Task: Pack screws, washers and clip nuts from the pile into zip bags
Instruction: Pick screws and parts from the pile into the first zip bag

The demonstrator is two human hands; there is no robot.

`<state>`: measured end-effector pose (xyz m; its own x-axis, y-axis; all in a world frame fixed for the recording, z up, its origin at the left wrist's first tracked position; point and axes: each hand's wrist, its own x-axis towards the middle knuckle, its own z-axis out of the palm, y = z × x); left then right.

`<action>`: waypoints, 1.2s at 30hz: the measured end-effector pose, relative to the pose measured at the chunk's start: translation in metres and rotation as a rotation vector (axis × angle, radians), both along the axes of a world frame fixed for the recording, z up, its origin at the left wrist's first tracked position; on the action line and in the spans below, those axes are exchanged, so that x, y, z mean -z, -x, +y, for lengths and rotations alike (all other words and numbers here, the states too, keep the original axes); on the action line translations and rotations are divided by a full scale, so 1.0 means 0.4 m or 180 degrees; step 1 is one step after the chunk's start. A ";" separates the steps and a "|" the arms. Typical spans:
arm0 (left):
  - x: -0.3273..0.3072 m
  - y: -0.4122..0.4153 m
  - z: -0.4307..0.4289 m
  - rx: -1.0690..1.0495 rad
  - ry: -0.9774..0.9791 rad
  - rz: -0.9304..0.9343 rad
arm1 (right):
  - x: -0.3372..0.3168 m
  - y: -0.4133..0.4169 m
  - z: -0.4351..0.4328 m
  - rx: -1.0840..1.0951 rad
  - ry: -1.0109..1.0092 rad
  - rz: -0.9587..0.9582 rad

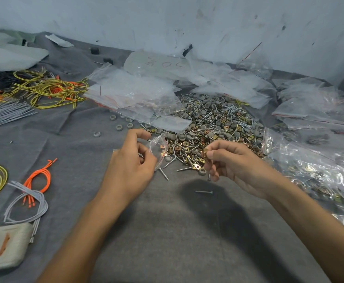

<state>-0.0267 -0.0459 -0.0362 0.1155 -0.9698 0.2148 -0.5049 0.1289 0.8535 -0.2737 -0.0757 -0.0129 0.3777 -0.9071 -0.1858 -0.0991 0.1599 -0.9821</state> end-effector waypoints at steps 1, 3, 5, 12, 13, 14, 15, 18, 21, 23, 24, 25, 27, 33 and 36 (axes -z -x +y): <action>0.000 0.000 0.000 0.0007 0.0012 -0.0001 | 0.002 -0.006 0.000 0.0033 -0.0017 0.0072; 0.001 0.001 0.000 0.0022 0.0022 0.0020 | 0.003 -0.025 -0.002 0.0093 -0.0047 0.0221; 0.002 0.003 0.000 0.0035 0.0032 0.0038 | 0.000 -0.052 -0.009 0.0057 -0.0013 0.0328; 0.006 0.002 0.000 -0.0012 0.0061 -0.0008 | -0.045 -0.173 -0.061 -0.0198 0.0986 0.1338; 0.006 0.002 -0.001 -0.0012 0.0049 0.0003 | -0.049 -0.190 -0.068 -0.0205 0.1235 0.1640; 0.006 0.002 -0.002 -0.0014 0.0036 0.0012 | -0.052 -0.204 -0.074 -0.0244 0.1489 0.1976; 0.006 0.002 -0.002 -0.0022 0.0032 0.0014 | -0.055 -0.217 -0.078 -0.0331 0.1682 0.2295; 0.009 0.000 -0.003 -0.0059 0.0030 0.0019 | -0.064 -0.240 -0.087 -0.0690 0.1839 0.2867; 0.008 0.001 -0.004 -0.0048 0.0028 0.0027 | -0.074 -0.247 -0.090 -0.0822 0.1954 0.3182; 0.007 0.001 -0.004 -0.0046 0.0051 0.0025 | -0.083 -0.249 -0.088 -0.0867 0.1991 0.3281; 0.007 0.001 -0.005 -0.0042 0.0054 0.0022 | -0.087 -0.248 -0.087 -0.0872 0.1990 0.3286; 0.007 0.001 -0.005 -0.0038 0.0052 0.0027 | -0.090 -0.246 -0.087 -0.0866 0.1994 0.3270; 0.007 -0.001 -0.005 -0.0038 0.0041 0.0052 | -0.096 -0.240 -0.087 -0.0814 0.1993 0.3161; 0.005 -0.003 -0.007 -0.0058 0.0025 0.0052 | -0.099 -0.244 -0.089 -0.0765 0.1855 0.2633; 0.006 -0.005 -0.007 -0.0075 0.0075 0.0042 | -0.102 -0.223 -0.090 -0.0613 0.1613 0.2269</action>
